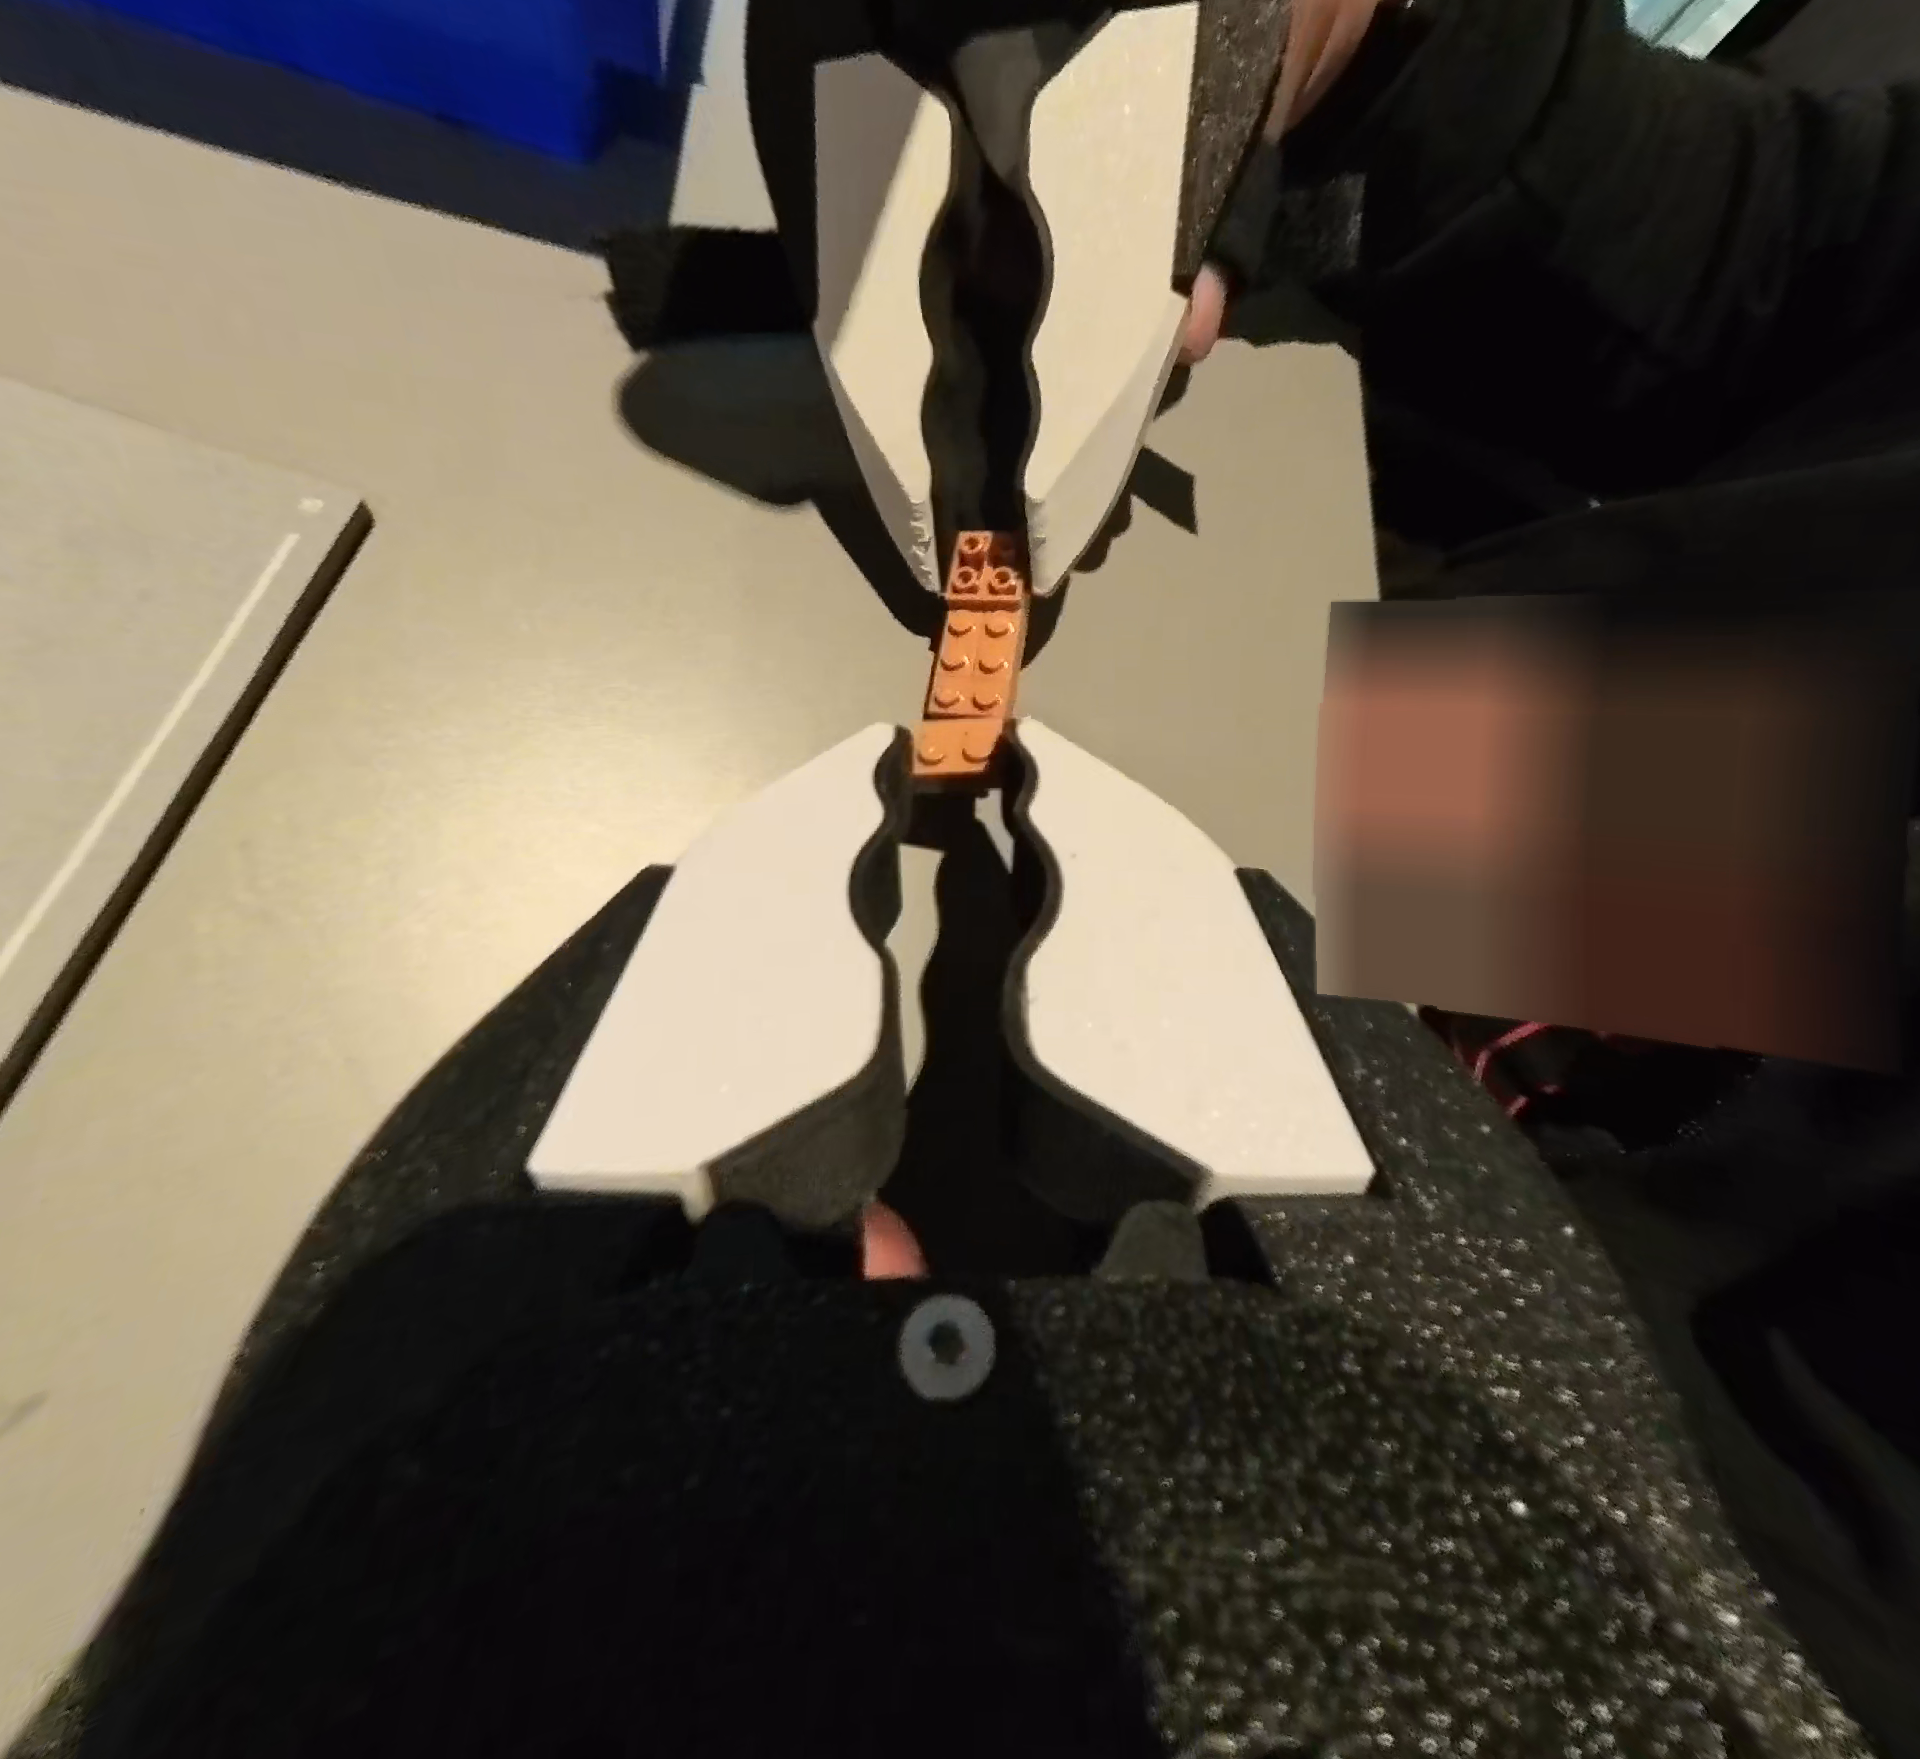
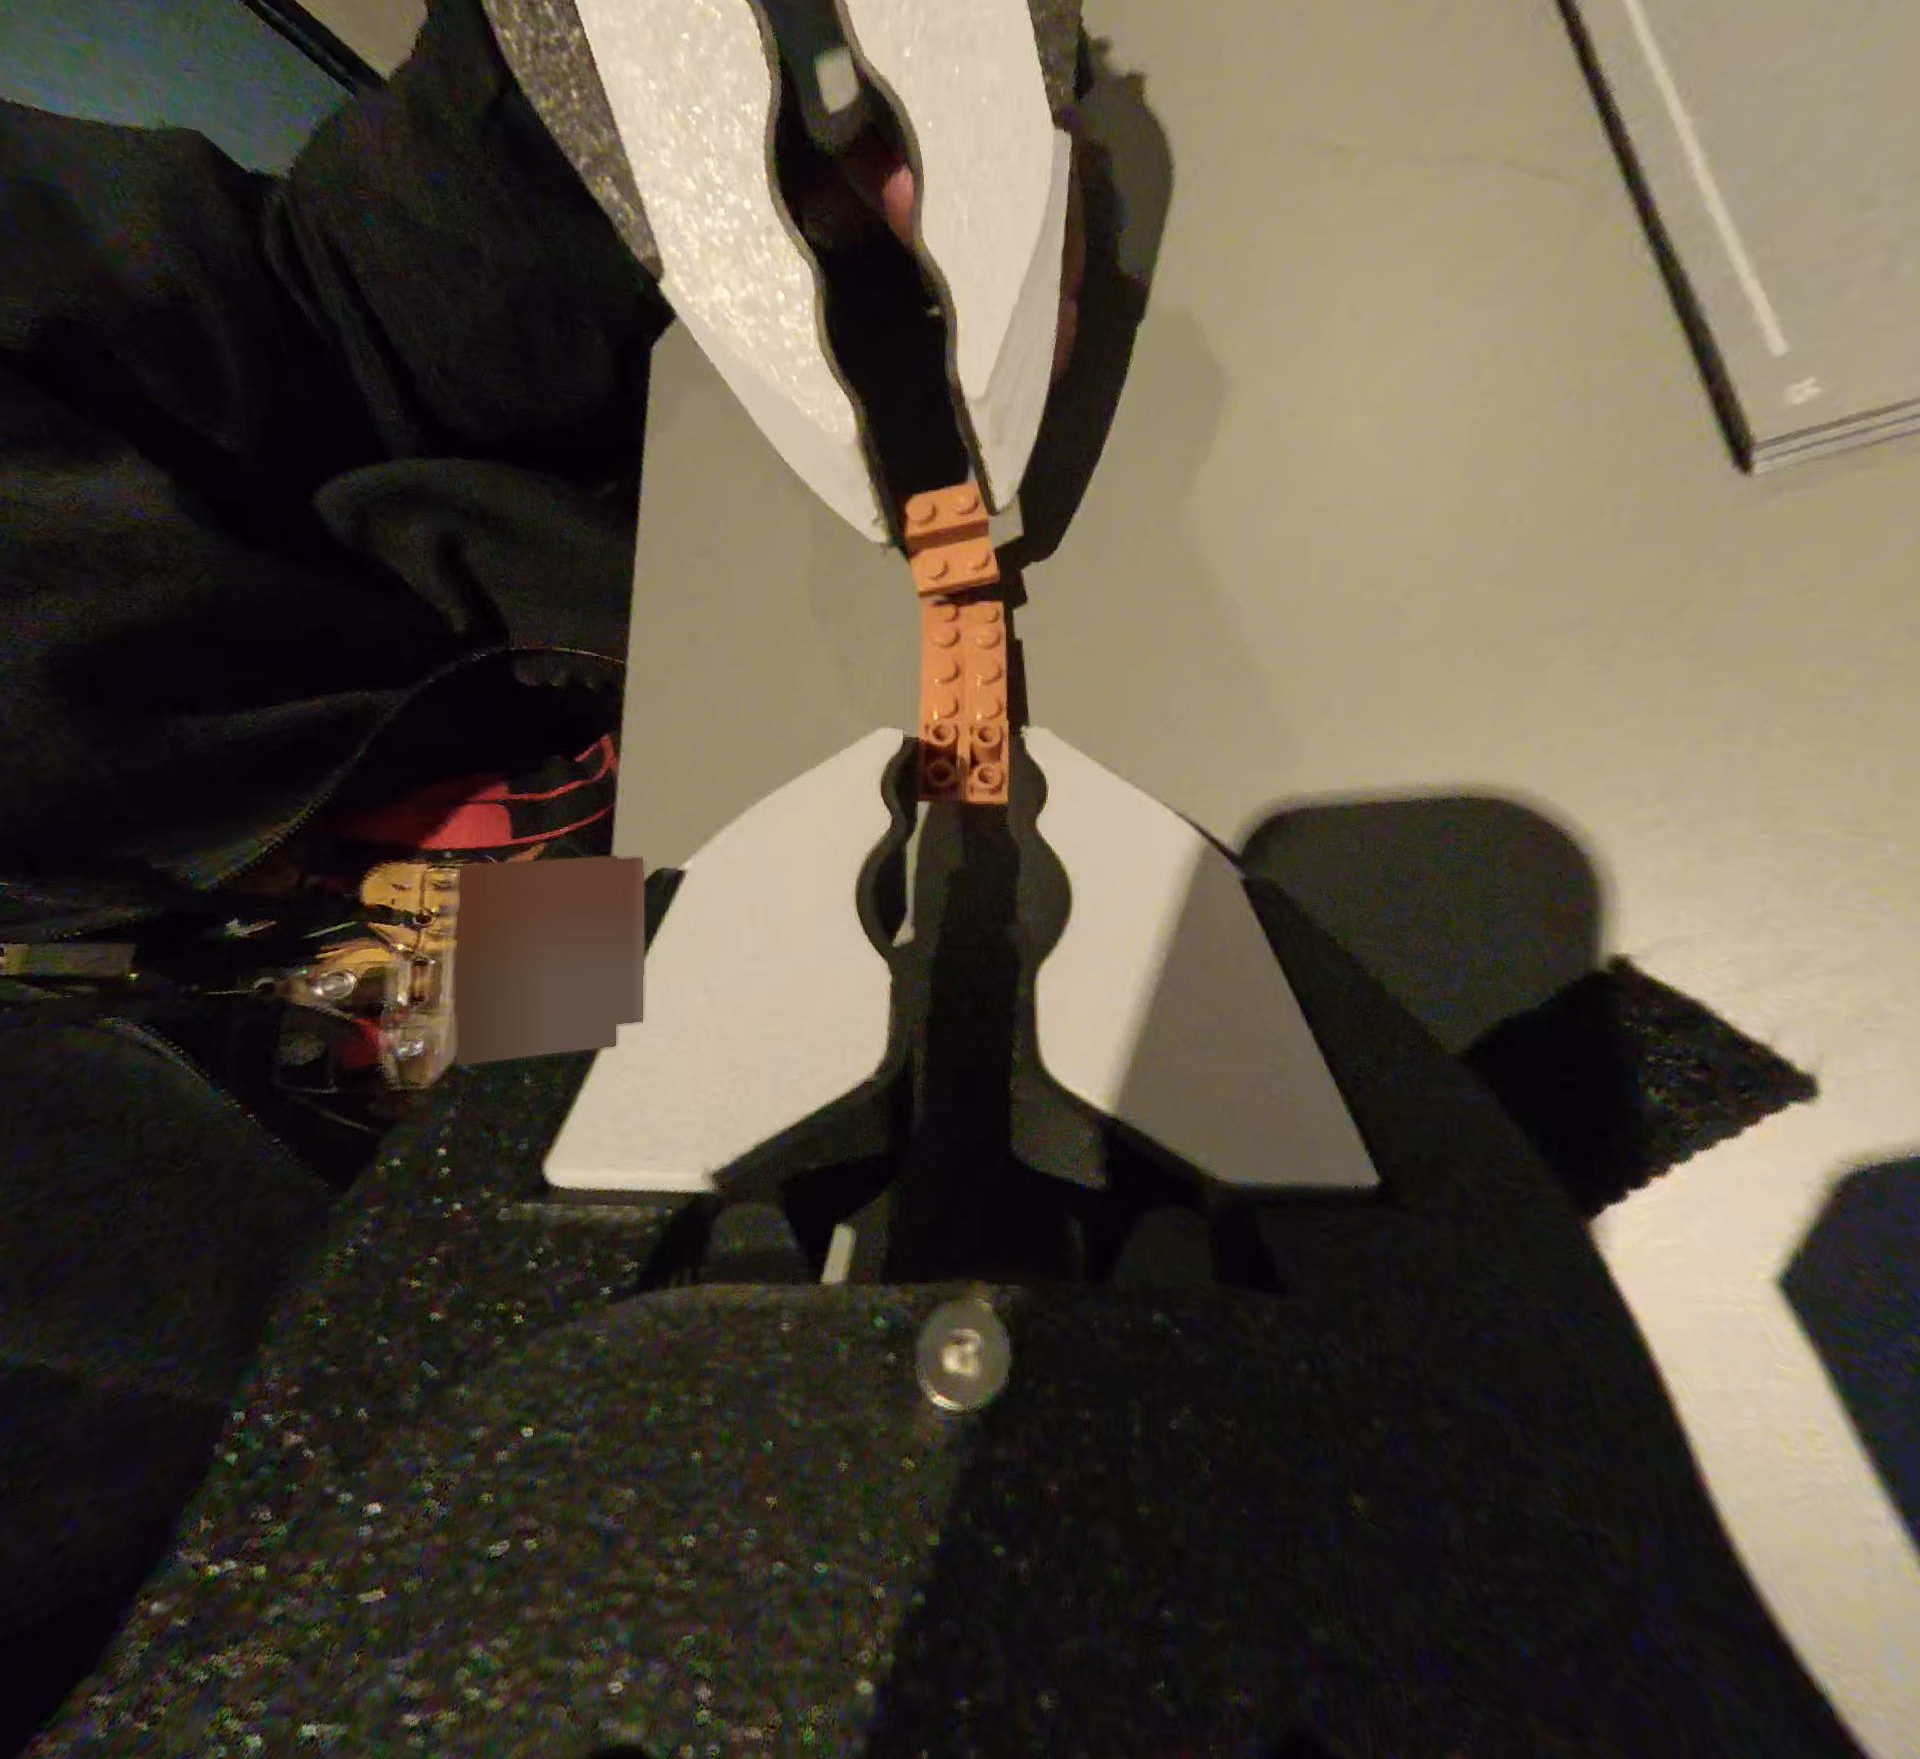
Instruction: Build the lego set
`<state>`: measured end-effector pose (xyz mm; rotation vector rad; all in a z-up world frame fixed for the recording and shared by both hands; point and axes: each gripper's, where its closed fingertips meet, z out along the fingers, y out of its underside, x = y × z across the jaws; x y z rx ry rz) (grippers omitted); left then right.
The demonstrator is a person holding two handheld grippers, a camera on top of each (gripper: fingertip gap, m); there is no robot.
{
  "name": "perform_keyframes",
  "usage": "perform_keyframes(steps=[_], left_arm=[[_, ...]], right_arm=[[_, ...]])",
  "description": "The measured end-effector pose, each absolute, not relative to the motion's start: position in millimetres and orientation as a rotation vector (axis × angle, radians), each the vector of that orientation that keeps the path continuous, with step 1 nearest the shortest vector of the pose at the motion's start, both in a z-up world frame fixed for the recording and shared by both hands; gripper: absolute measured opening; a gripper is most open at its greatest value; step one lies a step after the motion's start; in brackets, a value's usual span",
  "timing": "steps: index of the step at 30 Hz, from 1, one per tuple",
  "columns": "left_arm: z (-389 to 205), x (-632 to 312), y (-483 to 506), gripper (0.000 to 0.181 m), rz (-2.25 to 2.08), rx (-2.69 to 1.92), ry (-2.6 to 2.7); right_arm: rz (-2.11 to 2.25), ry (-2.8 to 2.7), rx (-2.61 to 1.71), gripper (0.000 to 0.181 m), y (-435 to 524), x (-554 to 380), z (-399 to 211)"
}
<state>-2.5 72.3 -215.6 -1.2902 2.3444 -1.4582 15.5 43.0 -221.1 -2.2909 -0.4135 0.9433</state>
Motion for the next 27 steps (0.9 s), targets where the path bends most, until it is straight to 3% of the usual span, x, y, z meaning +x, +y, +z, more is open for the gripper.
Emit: perform_keyframes(steps=[5, 17, 24, 27], left_arm=[[-208, -9, 64, 0.015, -1.493, -1.293, 2.265], [-214, -8, 63, 0.015, -1.306, -1.187, 2.260], [-219, 1, 71, 0.015, -1.082, -1.018, 2.232], [-218, -2, 65, 0.015, -1.024, -0.870, 2.231]], right_arm=[[0.925, -0.399, -2.301, 0.016, 36, 9, -222], [0.275, -0.732, -2.278, 0.016, 35, 20, -238], [0.226, -0.773, -2.196, 0.016, 36, 20, -232], [0.257, -0.748, -2.177, 0.027, 36, 20, -228]])
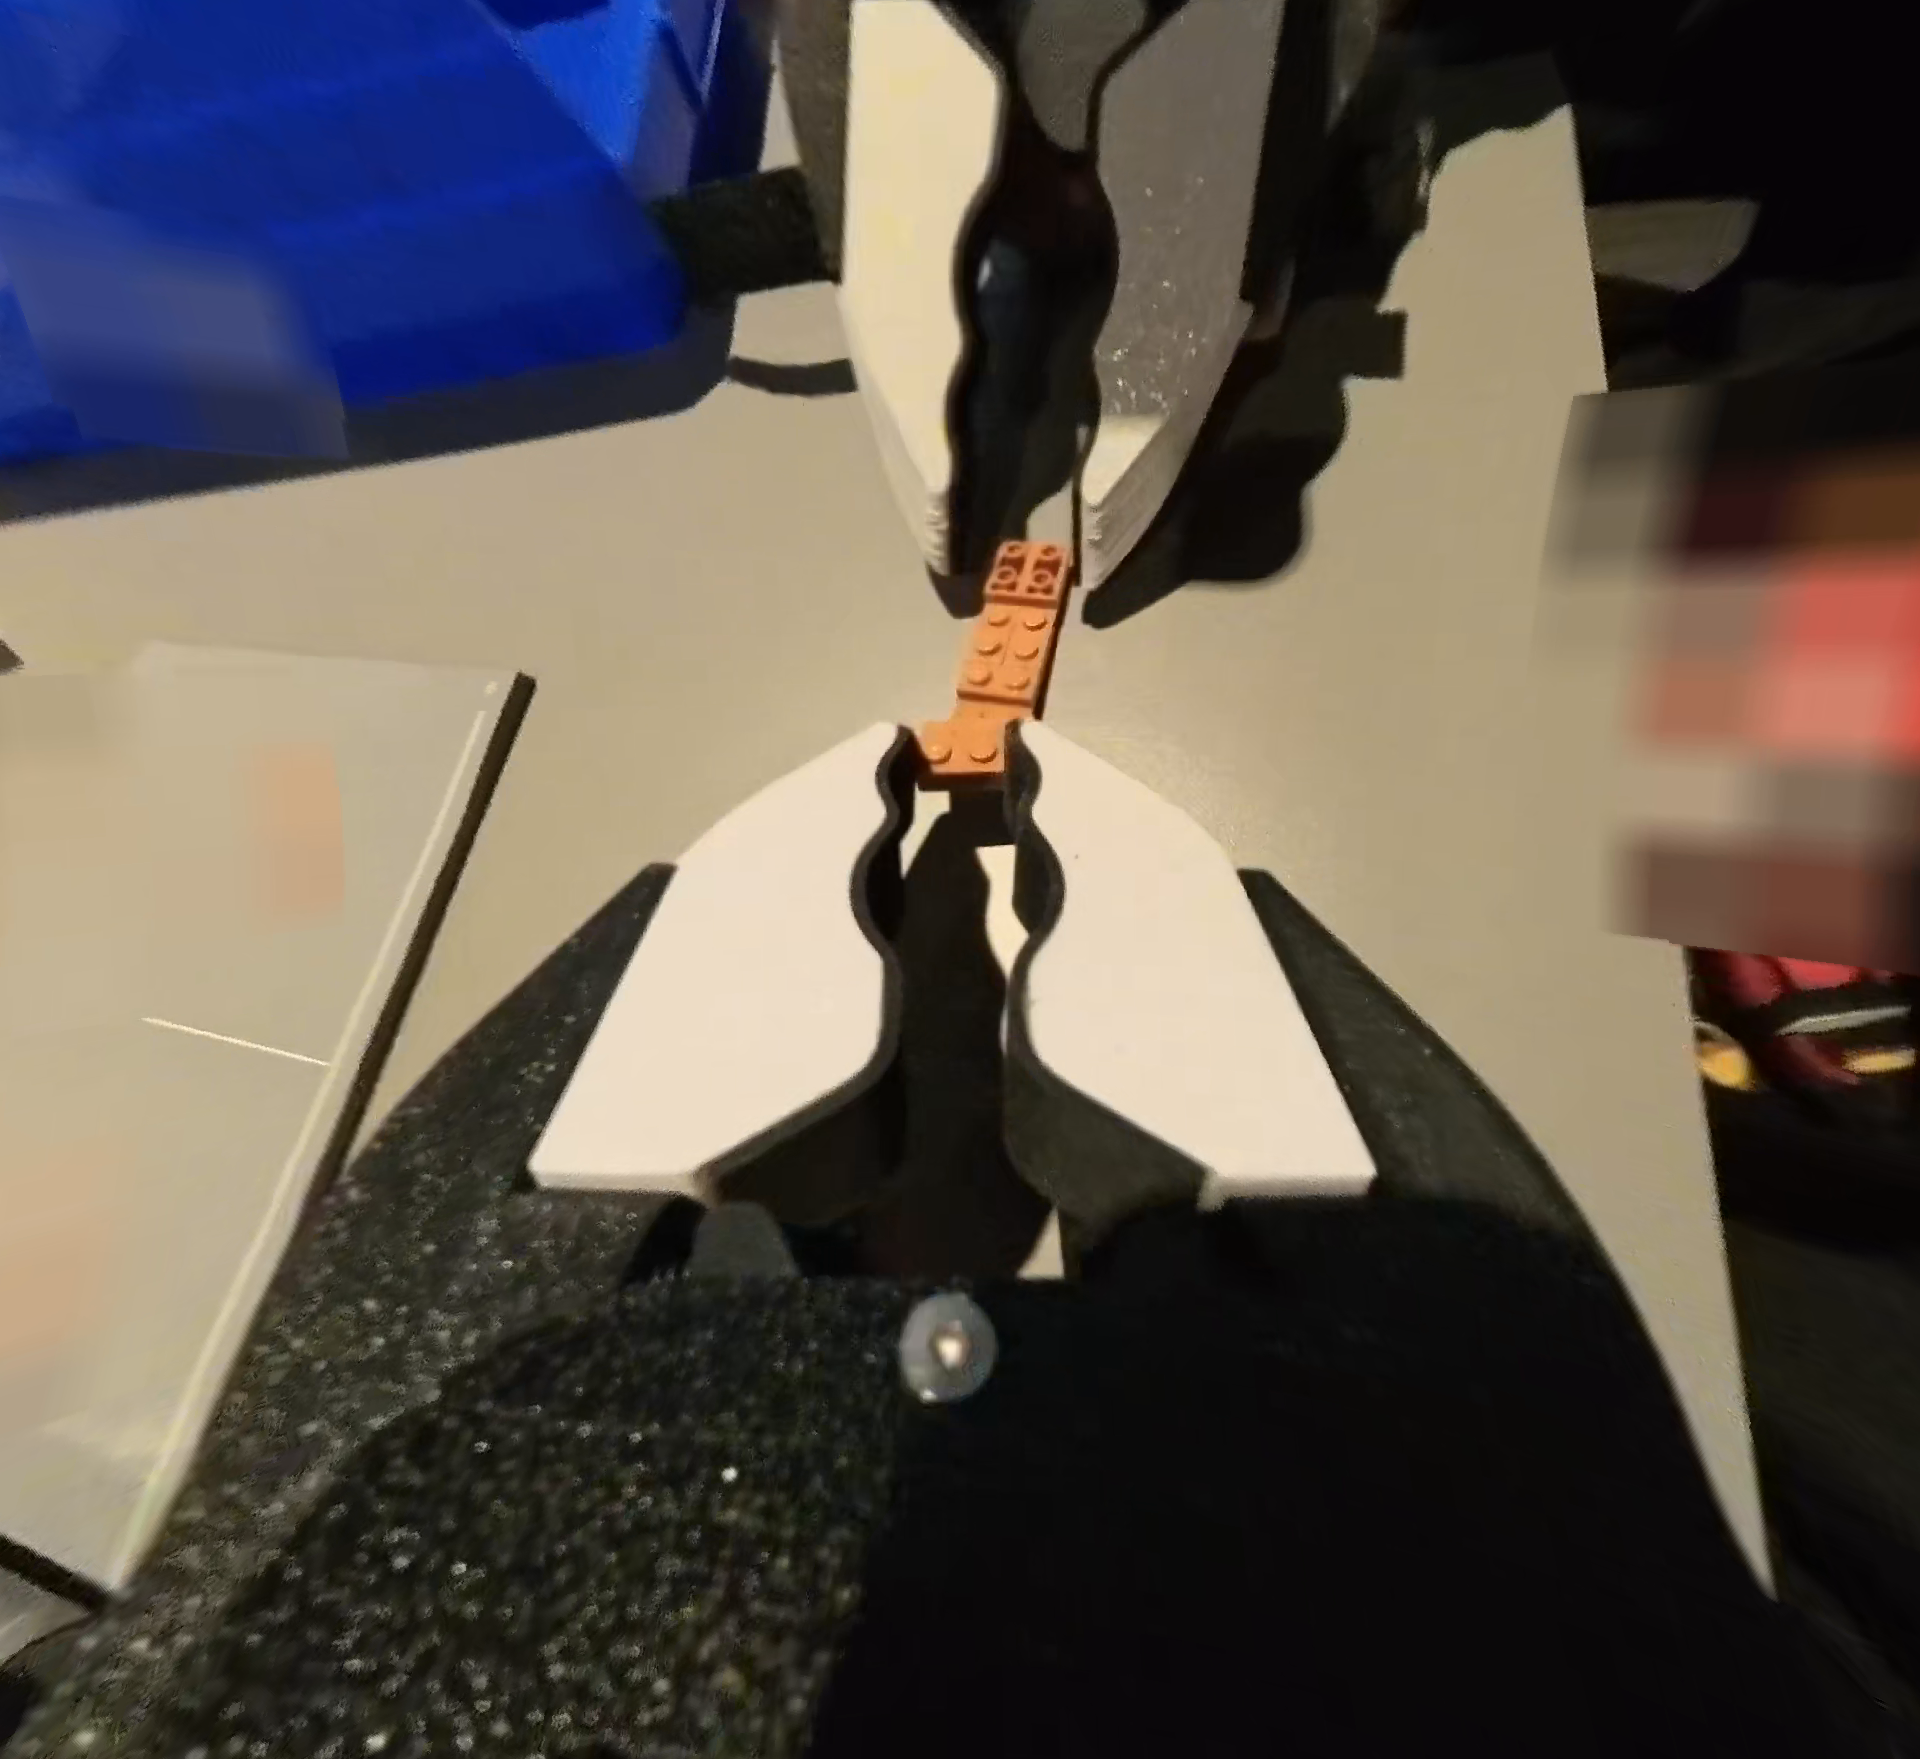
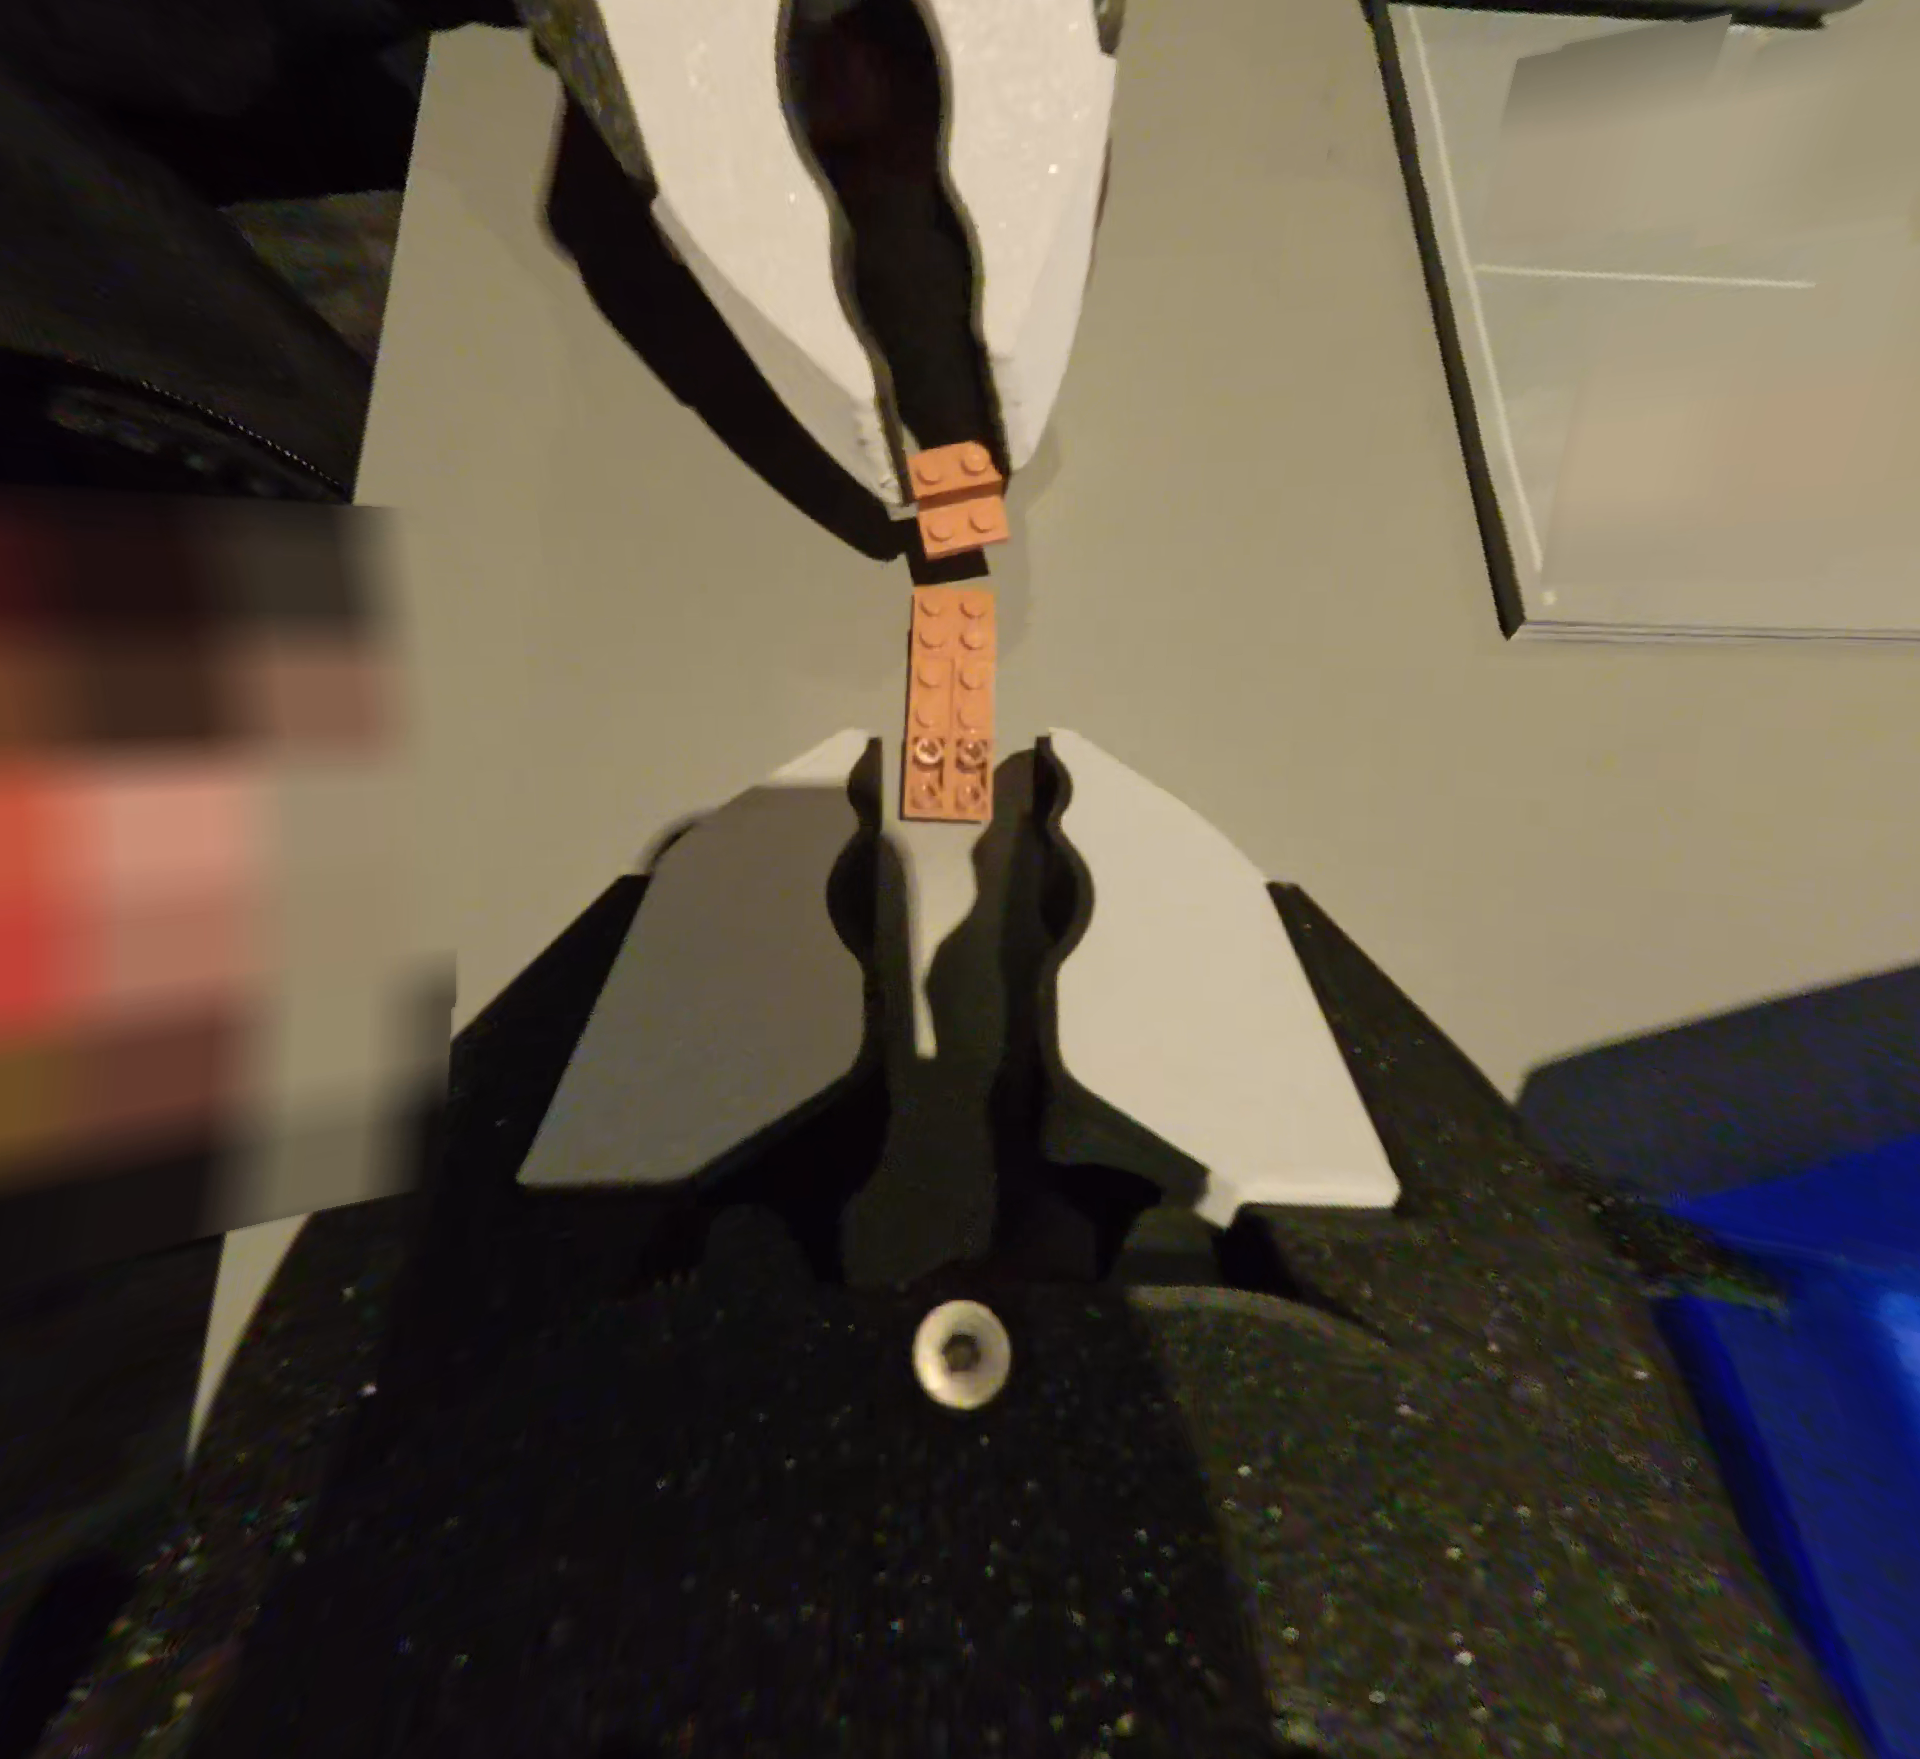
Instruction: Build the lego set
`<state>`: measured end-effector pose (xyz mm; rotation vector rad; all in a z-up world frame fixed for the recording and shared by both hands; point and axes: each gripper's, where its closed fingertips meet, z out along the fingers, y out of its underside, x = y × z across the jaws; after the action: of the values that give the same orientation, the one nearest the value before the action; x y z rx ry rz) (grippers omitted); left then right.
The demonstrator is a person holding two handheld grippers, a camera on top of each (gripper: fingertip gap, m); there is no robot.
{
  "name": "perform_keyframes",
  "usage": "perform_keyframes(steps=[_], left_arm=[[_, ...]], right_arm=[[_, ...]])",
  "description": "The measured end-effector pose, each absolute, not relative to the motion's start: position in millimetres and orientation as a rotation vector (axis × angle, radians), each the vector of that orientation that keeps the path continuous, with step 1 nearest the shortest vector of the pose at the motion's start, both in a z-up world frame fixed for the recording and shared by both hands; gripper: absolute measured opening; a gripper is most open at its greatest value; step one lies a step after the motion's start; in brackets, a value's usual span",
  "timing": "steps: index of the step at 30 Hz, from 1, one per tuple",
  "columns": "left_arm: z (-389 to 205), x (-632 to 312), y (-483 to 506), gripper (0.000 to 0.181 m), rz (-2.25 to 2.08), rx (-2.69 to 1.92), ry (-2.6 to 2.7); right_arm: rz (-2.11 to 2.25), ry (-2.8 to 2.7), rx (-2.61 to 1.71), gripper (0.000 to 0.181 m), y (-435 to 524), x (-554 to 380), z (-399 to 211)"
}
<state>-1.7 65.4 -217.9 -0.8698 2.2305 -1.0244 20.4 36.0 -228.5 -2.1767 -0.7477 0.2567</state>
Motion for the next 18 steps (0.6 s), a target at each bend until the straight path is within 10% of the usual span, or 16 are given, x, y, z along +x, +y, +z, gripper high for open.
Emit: perform_keyframes(steps=[18], left_arm=[[-205, 1, 58, 0.016, -1.238, -0.897, 2.249]], right_arm=[[0.031, -0.839, -2.057, 0.021, 48, 14, -221]])
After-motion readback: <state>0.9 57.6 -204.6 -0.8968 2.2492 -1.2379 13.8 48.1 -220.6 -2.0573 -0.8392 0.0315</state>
